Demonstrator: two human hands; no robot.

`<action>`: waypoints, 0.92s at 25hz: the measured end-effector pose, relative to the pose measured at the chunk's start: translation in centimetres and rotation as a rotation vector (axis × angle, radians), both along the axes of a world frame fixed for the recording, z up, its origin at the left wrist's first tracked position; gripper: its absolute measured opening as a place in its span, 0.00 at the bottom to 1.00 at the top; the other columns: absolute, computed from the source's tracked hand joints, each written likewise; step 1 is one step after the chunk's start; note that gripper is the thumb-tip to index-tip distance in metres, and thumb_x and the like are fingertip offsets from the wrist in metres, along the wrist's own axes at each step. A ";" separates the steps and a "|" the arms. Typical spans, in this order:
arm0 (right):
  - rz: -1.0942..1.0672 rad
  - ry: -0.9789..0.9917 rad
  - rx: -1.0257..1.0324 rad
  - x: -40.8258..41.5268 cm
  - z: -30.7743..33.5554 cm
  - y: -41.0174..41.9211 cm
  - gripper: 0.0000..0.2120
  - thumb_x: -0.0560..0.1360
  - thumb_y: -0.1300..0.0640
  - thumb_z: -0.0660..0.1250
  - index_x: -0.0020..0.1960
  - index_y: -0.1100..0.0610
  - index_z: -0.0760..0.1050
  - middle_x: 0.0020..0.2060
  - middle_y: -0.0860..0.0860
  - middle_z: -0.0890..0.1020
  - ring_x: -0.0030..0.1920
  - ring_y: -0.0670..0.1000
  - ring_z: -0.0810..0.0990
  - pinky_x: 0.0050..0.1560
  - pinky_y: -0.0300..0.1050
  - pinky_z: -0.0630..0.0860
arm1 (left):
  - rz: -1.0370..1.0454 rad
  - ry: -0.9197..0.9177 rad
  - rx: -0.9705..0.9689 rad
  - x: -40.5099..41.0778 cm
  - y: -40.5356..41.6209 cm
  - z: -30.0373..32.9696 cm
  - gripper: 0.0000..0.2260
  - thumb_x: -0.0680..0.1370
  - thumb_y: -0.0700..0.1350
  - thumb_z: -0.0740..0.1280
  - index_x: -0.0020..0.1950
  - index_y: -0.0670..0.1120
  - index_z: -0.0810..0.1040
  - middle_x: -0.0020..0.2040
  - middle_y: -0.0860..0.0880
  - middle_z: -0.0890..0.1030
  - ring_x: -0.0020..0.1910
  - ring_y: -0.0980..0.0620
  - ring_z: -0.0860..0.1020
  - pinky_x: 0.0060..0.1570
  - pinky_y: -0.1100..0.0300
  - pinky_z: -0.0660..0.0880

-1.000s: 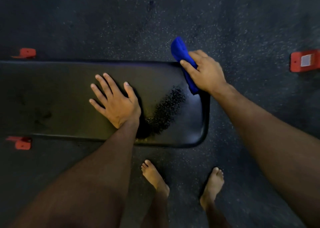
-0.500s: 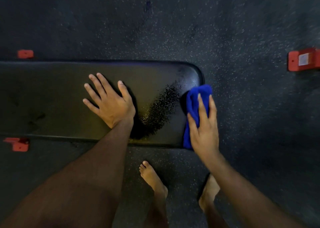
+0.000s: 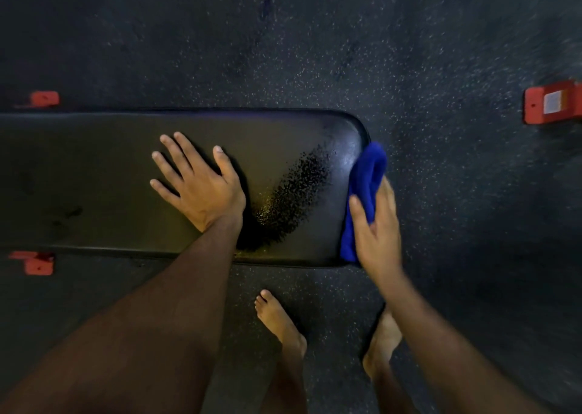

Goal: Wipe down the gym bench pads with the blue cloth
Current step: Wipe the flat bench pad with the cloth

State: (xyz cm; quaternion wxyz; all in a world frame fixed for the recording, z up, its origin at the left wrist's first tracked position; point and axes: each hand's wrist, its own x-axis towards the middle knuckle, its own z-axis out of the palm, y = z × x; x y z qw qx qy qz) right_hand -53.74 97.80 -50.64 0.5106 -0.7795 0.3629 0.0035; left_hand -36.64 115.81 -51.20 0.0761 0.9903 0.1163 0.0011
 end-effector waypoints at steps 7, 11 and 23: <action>-0.020 0.005 0.045 4.2 0.0 -2.6 0.23 0.82 0.46 0.59 0.76 0.48 0.61 0.70 0.46 0.71 0.67 0.44 0.70 0.67 0.42 0.66 | -0.005 -0.006 0.005 0.1 0.1 -0.4 0.32 0.83 0.61 0.46 0.84 0.48 0.51 0.84 0.49 0.51 0.83 0.45 0.48 0.79 0.37 0.45; 0.526 0.042 -0.012 14.6 0.3 -10.2 0.16 0.81 0.46 0.62 0.68 0.45 0.73 0.59 0.43 0.79 0.59 0.45 0.76 0.67 0.49 0.70 | -0.010 -0.021 0.012 0.1 0.2 -0.6 0.32 0.83 0.61 0.46 0.84 0.48 0.51 0.84 0.49 0.52 0.83 0.44 0.49 0.78 0.36 0.46; 1.248 0.147 -0.235 28.9 2.2 0.2 0.20 0.80 0.36 0.56 0.68 0.41 0.69 0.63 0.49 0.79 0.61 0.53 0.76 0.56 0.49 0.69 | 0.004 -0.047 0.027 0.5 0.4 -0.9 0.31 0.83 0.61 0.49 0.83 0.48 0.55 0.84 0.49 0.55 0.83 0.45 0.52 0.78 0.36 0.49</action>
